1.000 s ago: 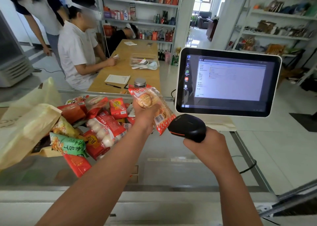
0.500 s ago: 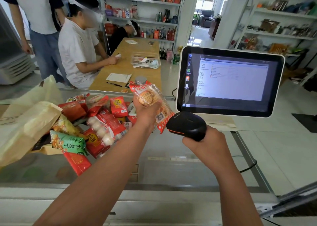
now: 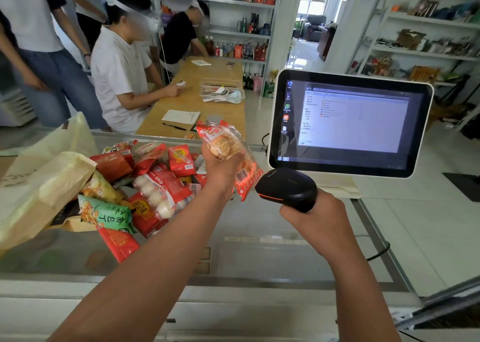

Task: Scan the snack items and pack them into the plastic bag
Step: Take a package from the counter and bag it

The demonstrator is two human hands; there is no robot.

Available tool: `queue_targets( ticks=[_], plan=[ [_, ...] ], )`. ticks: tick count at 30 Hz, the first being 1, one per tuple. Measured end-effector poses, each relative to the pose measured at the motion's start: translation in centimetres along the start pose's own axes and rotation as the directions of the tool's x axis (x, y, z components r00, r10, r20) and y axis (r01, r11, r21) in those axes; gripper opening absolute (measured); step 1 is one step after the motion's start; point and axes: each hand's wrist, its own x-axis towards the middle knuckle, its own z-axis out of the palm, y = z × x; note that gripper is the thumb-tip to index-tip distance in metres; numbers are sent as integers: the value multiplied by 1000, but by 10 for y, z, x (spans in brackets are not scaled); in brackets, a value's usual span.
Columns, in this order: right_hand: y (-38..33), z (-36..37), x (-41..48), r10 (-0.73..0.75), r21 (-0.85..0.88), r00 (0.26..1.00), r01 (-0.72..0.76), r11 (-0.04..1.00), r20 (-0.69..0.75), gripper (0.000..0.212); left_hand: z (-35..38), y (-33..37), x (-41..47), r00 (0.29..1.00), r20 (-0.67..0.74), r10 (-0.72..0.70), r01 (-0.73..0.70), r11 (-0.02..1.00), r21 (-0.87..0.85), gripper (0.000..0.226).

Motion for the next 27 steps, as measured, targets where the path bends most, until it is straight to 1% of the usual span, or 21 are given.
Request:
queue_targets(
  ticks=[6, 10, 23, 27],
  plan=[
    [1, -1, 0, 25, 26, 1000, -25, 999, 9, 12, 2, -1, -3, 1000, -10, 16, -16, 1000, -7, 86],
    [2, -1, 0, 37, 33, 999, -37, 999, 19, 11, 3, 0, -4, 1000, -10, 2, -2, 1000, -11, 84],
    [-1, -3, 0, 51, 78, 998, -54, 995, 40, 11, 5, -1, -8, 999, 1, 37, -37, 998, -56, 85],
    [-1, -3, 0, 58, 82, 998, -61, 995, 38, 12, 5, 0, -8, 999, -12, 52, -52, 998, -47, 86]
  ],
)
